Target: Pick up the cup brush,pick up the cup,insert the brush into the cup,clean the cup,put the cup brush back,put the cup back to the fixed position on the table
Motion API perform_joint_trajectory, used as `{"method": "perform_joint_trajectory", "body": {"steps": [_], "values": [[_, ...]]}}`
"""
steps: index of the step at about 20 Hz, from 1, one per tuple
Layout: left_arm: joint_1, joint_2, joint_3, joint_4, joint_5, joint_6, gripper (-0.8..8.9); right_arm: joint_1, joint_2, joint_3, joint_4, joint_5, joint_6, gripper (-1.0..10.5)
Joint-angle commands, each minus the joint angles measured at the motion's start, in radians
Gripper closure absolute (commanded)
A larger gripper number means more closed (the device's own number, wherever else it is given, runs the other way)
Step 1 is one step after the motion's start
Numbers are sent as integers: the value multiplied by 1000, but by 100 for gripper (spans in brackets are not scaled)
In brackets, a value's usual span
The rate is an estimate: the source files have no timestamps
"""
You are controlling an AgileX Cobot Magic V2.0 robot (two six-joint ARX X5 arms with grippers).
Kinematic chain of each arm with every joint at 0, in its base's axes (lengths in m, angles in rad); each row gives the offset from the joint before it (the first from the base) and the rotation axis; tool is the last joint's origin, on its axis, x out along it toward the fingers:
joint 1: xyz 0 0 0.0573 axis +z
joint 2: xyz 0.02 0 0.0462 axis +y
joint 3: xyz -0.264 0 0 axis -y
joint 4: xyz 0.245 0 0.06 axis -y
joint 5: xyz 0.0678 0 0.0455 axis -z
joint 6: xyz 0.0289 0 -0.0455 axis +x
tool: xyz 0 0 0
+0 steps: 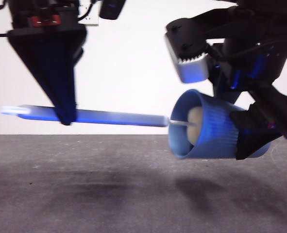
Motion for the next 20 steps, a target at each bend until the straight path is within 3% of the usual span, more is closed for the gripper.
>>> {"method": "perform_joint_trajectory", "body": {"steps": [1, 5, 7, 15, 20], "values": [[-19, 9, -5, 42, 18, -29, 822, 49, 39, 1, 23, 6, -8, 963], [-20, 9, -5, -23, -31, -39, 822, 66, 56, 1, 35, 8, 1, 963], [-3, 8, -5, -76, -77, -38, 822, 56, 56, 1, 32, 51, 3, 963], [60, -47, -5, -188, -77, -31, 822, -10, 56, 1, 26, 57, 1, 963], [54, -47, -5, -108, 4, -16, 822, 1, 56, 1, 56, 50, 0, 963]]}}
